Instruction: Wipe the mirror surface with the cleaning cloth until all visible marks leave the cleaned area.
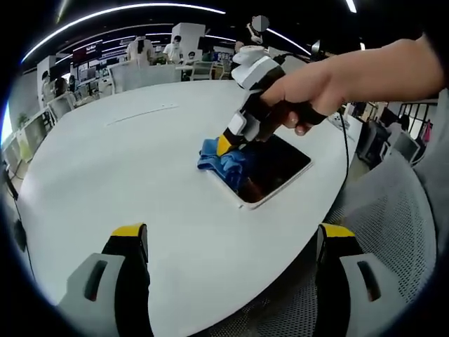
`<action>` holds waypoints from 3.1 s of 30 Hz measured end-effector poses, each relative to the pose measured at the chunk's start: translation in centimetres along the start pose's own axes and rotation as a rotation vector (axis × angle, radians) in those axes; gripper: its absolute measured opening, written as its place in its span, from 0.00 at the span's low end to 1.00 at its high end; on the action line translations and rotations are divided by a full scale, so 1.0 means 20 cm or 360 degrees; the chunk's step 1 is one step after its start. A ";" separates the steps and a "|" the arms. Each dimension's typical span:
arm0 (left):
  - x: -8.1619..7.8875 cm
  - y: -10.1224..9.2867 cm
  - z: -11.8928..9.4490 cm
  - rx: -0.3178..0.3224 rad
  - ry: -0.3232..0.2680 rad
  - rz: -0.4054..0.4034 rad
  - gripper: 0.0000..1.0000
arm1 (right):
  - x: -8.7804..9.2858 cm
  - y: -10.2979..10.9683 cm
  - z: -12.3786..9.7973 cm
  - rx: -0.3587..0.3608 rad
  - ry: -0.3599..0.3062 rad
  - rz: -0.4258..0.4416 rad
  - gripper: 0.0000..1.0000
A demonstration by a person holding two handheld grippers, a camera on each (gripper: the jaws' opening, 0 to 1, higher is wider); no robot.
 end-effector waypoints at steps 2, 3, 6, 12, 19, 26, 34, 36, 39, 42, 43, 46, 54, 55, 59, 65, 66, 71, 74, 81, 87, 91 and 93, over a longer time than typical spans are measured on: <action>0.00 0.00 0.00 -0.0001 0.0001 0.0001 0.99 | 0.01 0.00 0.00 0.0000 0.0006 -0.0012 0.00; 0.00 0.00 0.00 -0.0001 0.0004 0.0000 0.99 | 0.02 0.00 -0.01 -0.0001 0.0008 -0.0025 0.00; 0.00 0.00 0.00 -0.0002 0.0006 0.0003 0.99 | 0.03 0.01 0.00 -0.0004 0.0017 -0.0018 0.00; 0.00 0.00 0.00 -0.0001 0.0007 0.0002 0.99 | 0.07 0.02 -0.02 0.0006 0.0053 -0.0054 0.00; 0.00 0.00 0.00 -0.0003 0.0007 0.0004 0.99 | 0.07 0.02 -0.01 0.0014 0.0042 -0.0075 0.00; 0.00 0.00 0.00 -0.0003 0.0011 0.0004 0.99 | 0.09 0.03 -0.04 0.0000 0.0040 -0.0078 0.00; 0.00 0.00 0.00 -0.0007 0.0014 0.0003 0.99 | 0.09 0.02 -0.04 -0.0031 0.0048 -0.0092 0.00; 0.00 0.00 0.00 -0.0008 0.0017 0.0000 0.99 | 0.08 0.02 -0.03 -0.0045 0.0047 -0.0097 0.00; 0.00 0.00 0.00 -0.0012 0.0012 0.0000 0.99 | 0.08 0.00 -0.04 -0.0051 0.0038 -0.0117 0.00; 0.00 0.00 0.00 -0.0014 0.0014 0.0001 0.99 | 0.09 -0.02 -0.05 -0.0051 0.0034 -0.0116 0.00; 0.00 0.00 0.00 -0.0014 0.0012 0.0001 0.99 | 0.09 -0.03 -0.06 -0.0051 0.0035 -0.0104 0.00; 0.00 0.00 0.00 -0.0017 0.0011 0.0001 0.99 | 0.08 -0.07 -0.07 -0.0056 0.0035 -0.0080 0.00; 0.00 0.00 0.00 -0.0014 0.0011 0.0005 0.99 | 0.07 -0.17 -0.10 -0.0054 0.0021 -0.0051 0.00; 0.00 0.00 0.00 -0.0014 0.0011 0.0005 0.99 | 0.08 -0.18 -0.11 -0.0053 0.0019 -0.0048 0.00; 0.00 0.00 0.00 -0.0014 0.0012 0.0005 0.99 | 0.08 -0.23 -0.13 -0.0054 0.0015 -0.0033 0.00; 0.00 0.00 0.00 -0.0009 0.0013 0.0006 0.99 | 0.08 -0.28 -0.15 -0.0058 0.0010 -0.0024 0.00; 0.00 0.00 0.00 -0.0009 0.0012 0.0007 0.99 | 0.08 -0.30 -0.15 -0.0059 0.0012 -0.0021 0.00; 0.00 0.00 0.00 -0.0006 0.0011 0.0007 0.99 | 0.09 -0.35 -0.17 -0.0049 0.0012 -0.0019 0.00; 0.00 -0.01 0.00 0.0000 0.0013 0.0010 0.99 | 0.09 -0.39 -0.19 -0.0048 0.0000 -0.0002 0.00; 0.00 -0.01 0.00 -0.0001 0.0003 0.0007 0.99 | 0.09 -0.45 -0.21 -0.0045 -0.0010 0.0002 0.00; -0.02 -0.01 0.00 0.0015 -0.0031 -0.0004 0.99 | 0.09 -0.51 -0.23 -0.0022 -0.0007 0.0007 0.00; -0.04 -0.02 -0.01 0.0037 -0.0071 -0.0001 0.99 | 0.08 -0.56 -0.25 -0.0011 -0.0009 0.0023 0.00; -0.04 -0.02 -0.01 0.0029 -0.0081 0.0020 0.99 | 0.09 -0.59 -0.26 -0.0007 -0.0012 0.0040 0.00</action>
Point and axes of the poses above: the point that each gripper's makers call its tool centre point, and the gripper's own axes: z roughly forward along the fingers, y roughly to its left, x roughly out of its underside, the point moved 5 cm from there along -z, roughly backward along the fingers, and after that the axes turned 5 degrees about z, right-handed, at the moved point
